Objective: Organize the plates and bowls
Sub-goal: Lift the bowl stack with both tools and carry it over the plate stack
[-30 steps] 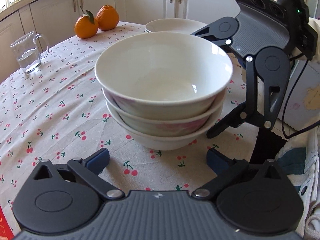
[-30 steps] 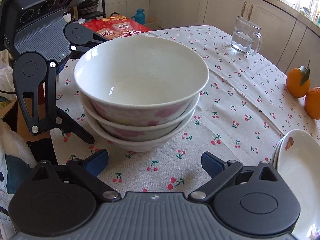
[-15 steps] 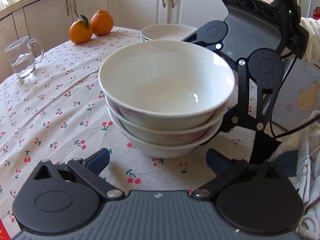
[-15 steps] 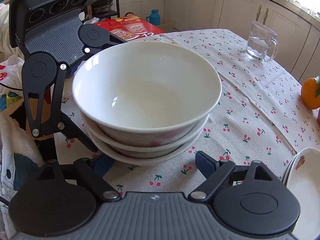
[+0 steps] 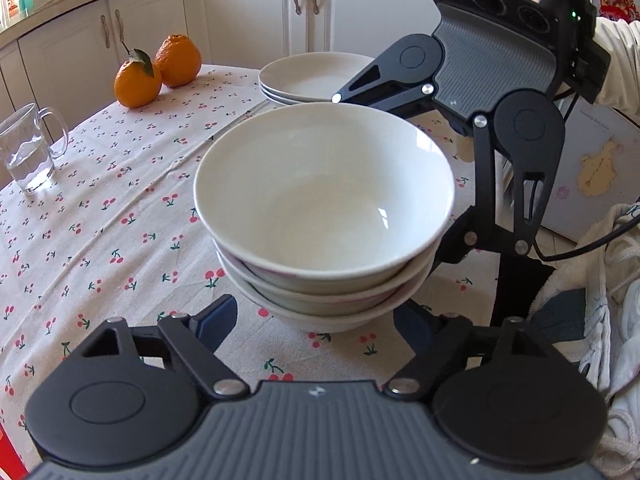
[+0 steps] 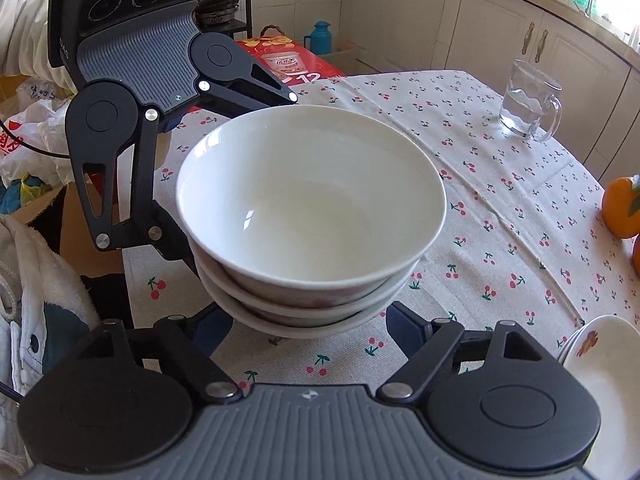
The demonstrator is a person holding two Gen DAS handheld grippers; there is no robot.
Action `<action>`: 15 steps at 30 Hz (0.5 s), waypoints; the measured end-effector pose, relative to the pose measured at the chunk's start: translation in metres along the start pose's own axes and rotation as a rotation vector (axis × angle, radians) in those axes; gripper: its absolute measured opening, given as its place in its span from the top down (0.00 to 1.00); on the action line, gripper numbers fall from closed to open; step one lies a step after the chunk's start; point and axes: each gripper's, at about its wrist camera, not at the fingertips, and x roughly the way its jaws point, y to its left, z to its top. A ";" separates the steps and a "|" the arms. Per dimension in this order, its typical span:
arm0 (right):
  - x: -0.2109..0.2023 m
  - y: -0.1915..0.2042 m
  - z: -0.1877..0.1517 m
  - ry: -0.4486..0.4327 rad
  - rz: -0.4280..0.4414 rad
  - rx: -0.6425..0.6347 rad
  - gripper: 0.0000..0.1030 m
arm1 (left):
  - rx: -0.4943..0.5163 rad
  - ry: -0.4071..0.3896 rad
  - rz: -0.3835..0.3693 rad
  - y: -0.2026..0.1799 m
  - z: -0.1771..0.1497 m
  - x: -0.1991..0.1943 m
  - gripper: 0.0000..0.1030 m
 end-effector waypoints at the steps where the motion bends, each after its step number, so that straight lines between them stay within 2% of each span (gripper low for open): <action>1: 0.000 0.000 0.001 0.001 0.003 -0.001 0.18 | 0.003 0.003 -0.003 0.000 0.001 0.000 0.18; 5: 0.000 0.000 0.003 0.007 0.017 -0.007 0.21 | 0.028 0.005 -0.016 -0.001 0.003 0.000 0.21; 15: 0.005 -0.007 0.009 0.037 0.038 -0.002 0.21 | 0.071 0.010 -0.050 0.002 0.006 -0.003 0.23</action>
